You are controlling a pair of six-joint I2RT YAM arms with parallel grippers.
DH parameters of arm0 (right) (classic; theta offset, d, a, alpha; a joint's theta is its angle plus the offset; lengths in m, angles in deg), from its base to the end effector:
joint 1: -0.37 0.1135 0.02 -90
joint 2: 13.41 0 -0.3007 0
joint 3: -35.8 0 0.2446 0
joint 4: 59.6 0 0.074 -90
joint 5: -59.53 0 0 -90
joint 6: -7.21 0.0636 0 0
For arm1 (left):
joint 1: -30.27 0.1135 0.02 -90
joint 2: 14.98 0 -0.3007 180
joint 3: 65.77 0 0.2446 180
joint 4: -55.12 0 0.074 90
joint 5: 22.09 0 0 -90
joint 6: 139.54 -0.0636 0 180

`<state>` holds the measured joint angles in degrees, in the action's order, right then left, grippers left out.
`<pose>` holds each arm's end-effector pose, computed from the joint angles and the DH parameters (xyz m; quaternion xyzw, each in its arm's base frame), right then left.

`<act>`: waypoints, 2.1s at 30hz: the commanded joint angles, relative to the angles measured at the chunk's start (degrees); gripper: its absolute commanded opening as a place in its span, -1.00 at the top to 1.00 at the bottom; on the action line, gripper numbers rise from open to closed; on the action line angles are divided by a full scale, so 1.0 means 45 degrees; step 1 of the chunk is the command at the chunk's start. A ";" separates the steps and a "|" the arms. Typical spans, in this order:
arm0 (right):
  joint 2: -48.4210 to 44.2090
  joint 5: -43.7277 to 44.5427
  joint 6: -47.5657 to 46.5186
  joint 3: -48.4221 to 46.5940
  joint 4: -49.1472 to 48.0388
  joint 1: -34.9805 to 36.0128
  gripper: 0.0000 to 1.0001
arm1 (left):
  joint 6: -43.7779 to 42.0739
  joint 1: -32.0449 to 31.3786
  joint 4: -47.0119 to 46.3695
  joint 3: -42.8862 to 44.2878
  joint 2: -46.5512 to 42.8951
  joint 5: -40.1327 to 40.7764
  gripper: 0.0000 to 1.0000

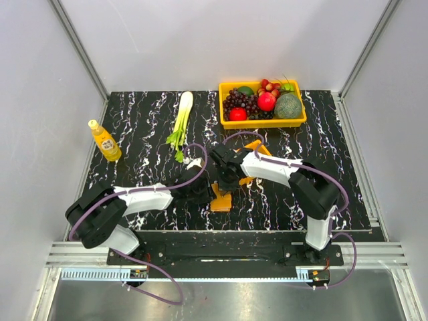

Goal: Put the credit cards into the card holder
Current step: Close the card holder at the center of the board.

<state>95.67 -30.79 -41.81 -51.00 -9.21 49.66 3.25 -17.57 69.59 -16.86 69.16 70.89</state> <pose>0.2512 0.2925 0.1736 -0.0720 0.9860 0.1087 0.1043 0.1891 -0.2039 0.1667 -0.0495 0.9372 -0.2494 0.2387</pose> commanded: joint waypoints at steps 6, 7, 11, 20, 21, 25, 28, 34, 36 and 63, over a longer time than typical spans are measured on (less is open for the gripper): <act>0.0433 0.0910 -0.0061 0.1582 -0.1381 0.0119 1.00 | 0.0084 -0.0073 -0.0686 -0.0118 -0.0006 -0.0331 0.36; 0.0061 0.1065 -0.0023 0.1601 -0.1458 0.0100 1.00 | 0.0103 -0.0073 -0.0666 -0.0157 -0.0006 -0.0312 0.36; -0.1054 0.1437 -0.0217 0.1349 -0.1557 0.0080 1.00 | 0.0124 -0.0073 -0.0549 -0.0137 0.0014 -0.0175 0.37; -0.1094 0.2296 -0.0296 0.0469 -0.0093 0.0061 1.00 | -0.0052 -0.0073 -0.0218 0.0058 0.0092 0.0020 0.38; -0.1211 0.2432 -0.0296 0.0527 -0.0053 0.0080 1.00 | -0.0053 -0.0073 -0.0198 0.0077 0.0092 0.0021 0.38; -0.1271 0.2609 -0.0277 0.0489 0.0025 0.0060 1.00 | -0.0053 -0.0054 -0.0197 0.0097 0.0131 0.0059 0.38; -0.1057 0.2531 -0.0277 0.0391 0.0083 0.0060 1.00 | -0.0092 -0.0054 -0.0159 0.0136 0.0170 0.0040 0.38; -0.0899 0.2122 -0.0237 0.0429 -0.0286 0.0080 1.00 | -0.0111 -0.0073 -0.0197 0.0194 0.0248 -0.0038 0.39; -0.1191 0.2024 -0.0237 0.0469 -0.0462 0.0061 1.00 | -0.0111 -0.0073 -0.0197 0.0176 0.0229 -0.0019 0.39; -0.1566 0.1594 -0.0471 0.0704 -0.0875 0.0471 1.00 | -0.0150 -0.0073 -0.0100 0.0390 0.0326 -0.0057 0.39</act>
<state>87.45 -23.82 -43.93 -46.21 -13.37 51.00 3.23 -17.59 69.61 -16.44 69.62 70.85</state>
